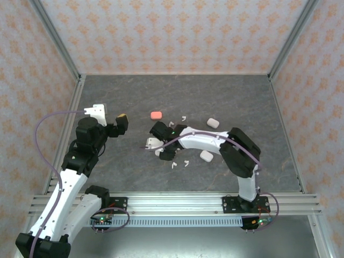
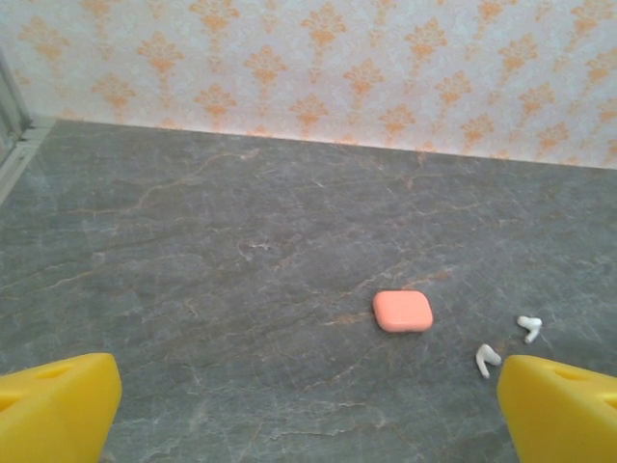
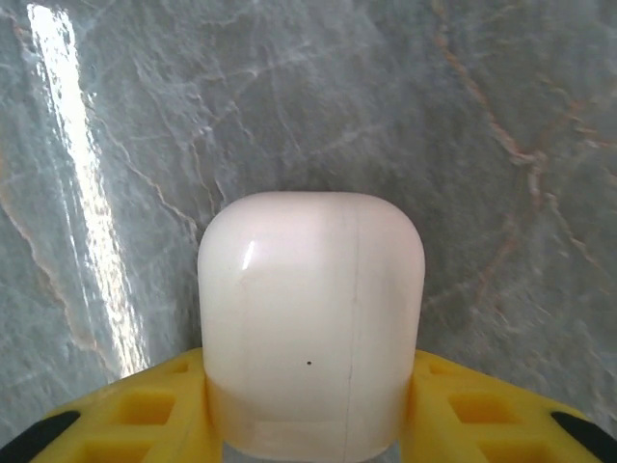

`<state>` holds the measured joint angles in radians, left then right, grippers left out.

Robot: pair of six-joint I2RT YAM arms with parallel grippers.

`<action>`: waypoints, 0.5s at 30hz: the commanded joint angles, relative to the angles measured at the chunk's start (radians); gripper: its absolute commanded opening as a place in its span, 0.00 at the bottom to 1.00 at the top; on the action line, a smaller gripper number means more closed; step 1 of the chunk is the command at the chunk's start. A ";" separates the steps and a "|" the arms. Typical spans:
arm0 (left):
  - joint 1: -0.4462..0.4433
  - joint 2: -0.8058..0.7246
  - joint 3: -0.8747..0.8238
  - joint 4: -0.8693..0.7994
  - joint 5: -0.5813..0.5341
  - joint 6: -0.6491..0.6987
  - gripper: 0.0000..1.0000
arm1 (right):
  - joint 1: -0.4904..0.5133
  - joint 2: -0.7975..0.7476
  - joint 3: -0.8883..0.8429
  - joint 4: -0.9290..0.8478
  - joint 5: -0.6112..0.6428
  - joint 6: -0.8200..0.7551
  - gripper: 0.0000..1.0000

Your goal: Insert the wireless bluetooth earbuds into the charging case

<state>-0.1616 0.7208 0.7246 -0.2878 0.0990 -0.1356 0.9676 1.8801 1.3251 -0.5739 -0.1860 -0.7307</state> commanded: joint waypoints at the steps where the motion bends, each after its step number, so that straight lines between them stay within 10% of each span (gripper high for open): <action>1: -0.002 0.012 0.029 0.028 0.125 0.022 1.00 | -0.026 -0.166 -0.038 0.080 0.005 -0.001 0.42; 15: -0.022 0.227 0.157 0.176 0.845 -0.100 0.90 | -0.086 -0.569 -0.143 0.178 0.077 -0.110 0.42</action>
<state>-0.1646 0.9150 0.8490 -0.2047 0.7334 -0.1684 0.8791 1.3251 1.1797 -0.4076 -0.1524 -0.7940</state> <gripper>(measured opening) 0.904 0.422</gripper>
